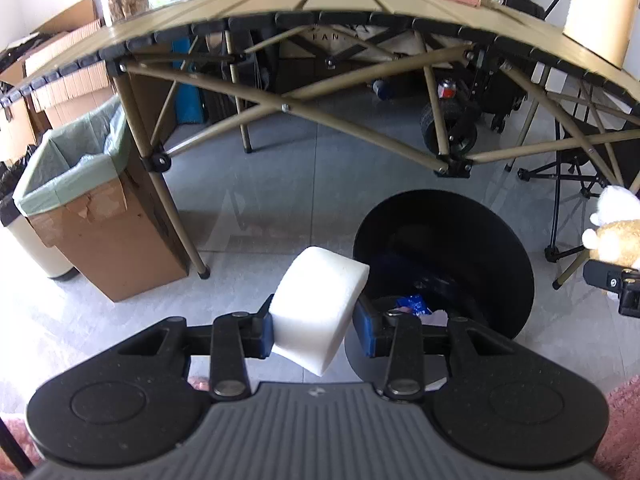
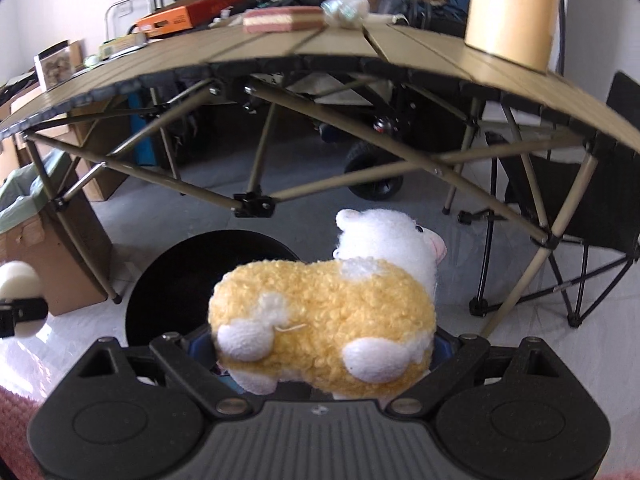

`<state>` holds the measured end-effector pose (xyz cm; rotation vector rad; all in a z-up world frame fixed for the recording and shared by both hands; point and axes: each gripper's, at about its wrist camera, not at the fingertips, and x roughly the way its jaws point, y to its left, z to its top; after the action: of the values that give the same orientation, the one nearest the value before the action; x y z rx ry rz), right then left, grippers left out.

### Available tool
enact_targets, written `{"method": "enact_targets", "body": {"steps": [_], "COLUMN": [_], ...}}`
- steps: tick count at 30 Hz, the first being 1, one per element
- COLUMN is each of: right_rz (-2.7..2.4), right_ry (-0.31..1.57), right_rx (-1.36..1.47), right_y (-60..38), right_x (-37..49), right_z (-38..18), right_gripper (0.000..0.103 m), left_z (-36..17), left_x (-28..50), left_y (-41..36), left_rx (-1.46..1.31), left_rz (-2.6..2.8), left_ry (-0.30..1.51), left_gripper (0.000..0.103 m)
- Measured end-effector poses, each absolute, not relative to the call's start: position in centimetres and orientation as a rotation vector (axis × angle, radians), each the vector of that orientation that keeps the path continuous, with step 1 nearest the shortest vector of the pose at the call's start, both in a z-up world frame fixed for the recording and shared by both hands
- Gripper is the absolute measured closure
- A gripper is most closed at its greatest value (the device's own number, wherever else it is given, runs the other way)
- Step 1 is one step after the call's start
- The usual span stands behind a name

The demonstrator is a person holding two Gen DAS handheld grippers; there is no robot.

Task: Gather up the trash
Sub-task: 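Carry the foam roll and plush sheep down toward the black bin with both grippers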

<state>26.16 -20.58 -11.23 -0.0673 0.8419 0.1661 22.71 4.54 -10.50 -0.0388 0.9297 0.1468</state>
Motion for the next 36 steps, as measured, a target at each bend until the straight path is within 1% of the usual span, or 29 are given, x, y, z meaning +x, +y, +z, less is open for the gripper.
{"method": "enact_targets", "body": {"steps": [6,16,30,36], "right_rz": [0.128,0.091,0.014,-0.025], "right_ry": [0.856,0.841,0.809,0.804], "right_rx": [-0.077,-0.069,-0.017,-0.007], "right_y": [-20.9,-21.5,-23.2,-23.8], "right_x": [27.1,27.7,27.9,28.0], "right_z": [-12.2,-12.3,-11.8,-11.9], "right_gripper": [0.008,0.008,0.008,0.008], "left_z": [-11.2,-11.5,-10.4,-10.8], "left_x": [23.7,25.0,28.1,29.4], "left_y": [4.1,2.3,-1.8,-3.1], "left_rx": [-0.038,-0.023,0.004,0.0], "left_rz": [0.135,0.101,0.044,0.027], "left_ry": [0.962,0.991,0.967,0.994], "left_gripper": [0.064,0.064,0.064,0.064]}}
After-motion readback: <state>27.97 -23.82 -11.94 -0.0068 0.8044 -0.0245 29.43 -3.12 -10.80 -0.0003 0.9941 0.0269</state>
